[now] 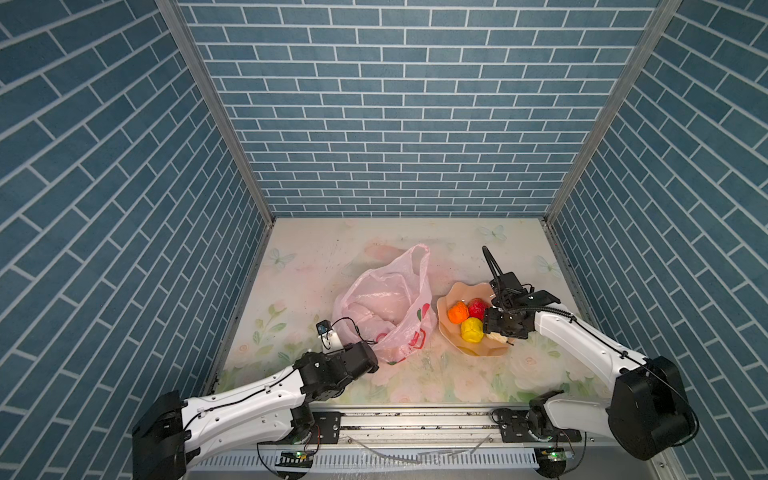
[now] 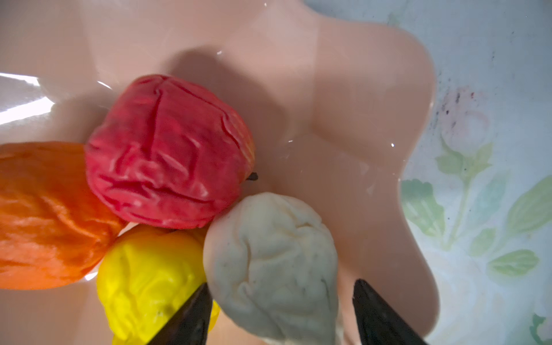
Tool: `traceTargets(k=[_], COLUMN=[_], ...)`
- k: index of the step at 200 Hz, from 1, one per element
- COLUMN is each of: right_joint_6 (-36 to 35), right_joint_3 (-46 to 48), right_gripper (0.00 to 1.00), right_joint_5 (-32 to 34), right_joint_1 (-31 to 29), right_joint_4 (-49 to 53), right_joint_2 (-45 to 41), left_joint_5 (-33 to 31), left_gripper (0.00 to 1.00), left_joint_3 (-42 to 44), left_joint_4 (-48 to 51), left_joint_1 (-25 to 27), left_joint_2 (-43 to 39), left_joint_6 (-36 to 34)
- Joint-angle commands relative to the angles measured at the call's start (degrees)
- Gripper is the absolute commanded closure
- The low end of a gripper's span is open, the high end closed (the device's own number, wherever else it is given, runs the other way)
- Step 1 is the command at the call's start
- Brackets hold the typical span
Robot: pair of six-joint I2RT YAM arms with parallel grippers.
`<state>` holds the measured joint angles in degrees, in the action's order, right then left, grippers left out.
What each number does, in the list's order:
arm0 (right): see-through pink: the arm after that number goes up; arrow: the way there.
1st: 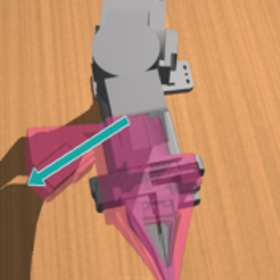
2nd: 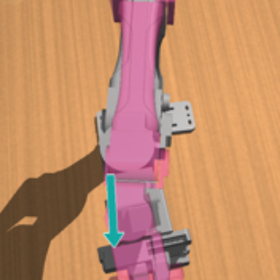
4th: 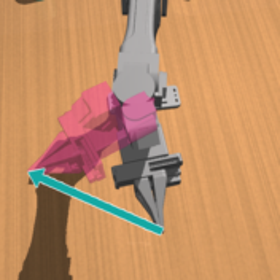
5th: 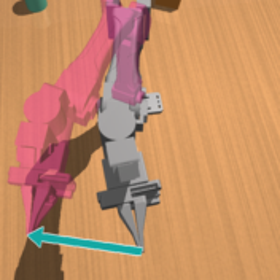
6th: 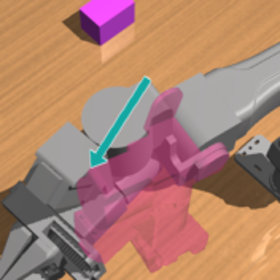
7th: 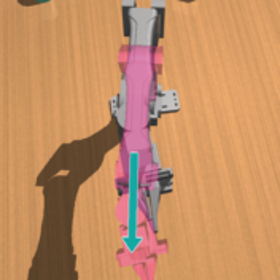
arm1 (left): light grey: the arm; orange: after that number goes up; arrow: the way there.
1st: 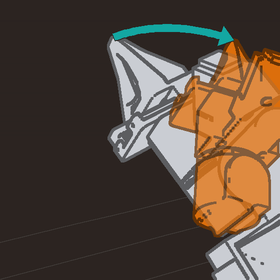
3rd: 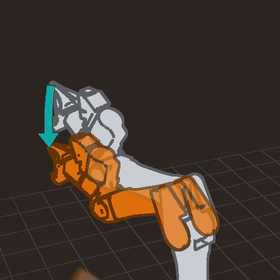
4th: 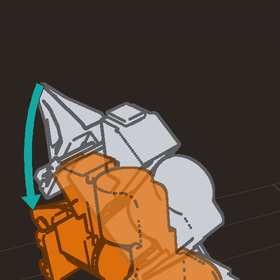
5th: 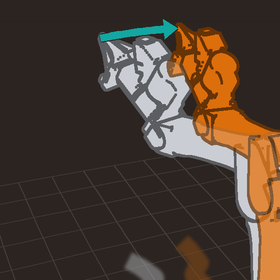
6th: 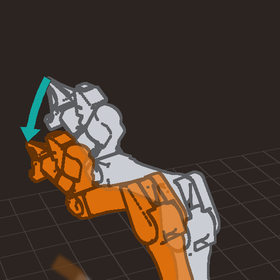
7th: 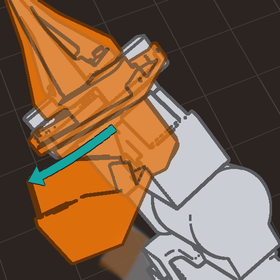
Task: Take the fake fruits out of the plastic bag
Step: 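Lower the pale pear into the peach bowl and open the right gripper, then move the open right gripper back into the bag toward the cream fruit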
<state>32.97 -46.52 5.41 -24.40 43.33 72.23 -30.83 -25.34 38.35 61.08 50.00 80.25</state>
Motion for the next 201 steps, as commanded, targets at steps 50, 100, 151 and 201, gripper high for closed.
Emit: traceTargets(k=[50, 100, 151, 201], right_joint_6=[-1.9, -1.8, -3.5, -4.3], right_joint_3=[-11.2, -26.1, -41.7, -49.0], right_gripper=[0.34, 0.40, 0.44, 0.55], right_joint_5=[-2.6, -0.6, -6.9, -12.9], right_joint_1=[-2.0, -19.6, -32.2, -34.1], right_joint_4=[6.4, 2.8, -4.2, -6.8], right_joint_2=[-5.4, 0.1, 17.9, 34.6], left_joint_5=[-0.6, 0.8, 2.2, 3.0], left_gripper=[0.84, 0.84, 0.84, 0.85], left_joint_3=[4.1, 7.1, 6.9, 6.5], left_joint_4=[6.8, 8.1, 4.9, 3.5], left_joint_1=[-0.4, -0.4, -0.4, -0.4], left_joint_2=[-7.8, -11.3, -7.7, -5.9], left_joint_6=[3.9, 5.8, 5.0, 4.3])
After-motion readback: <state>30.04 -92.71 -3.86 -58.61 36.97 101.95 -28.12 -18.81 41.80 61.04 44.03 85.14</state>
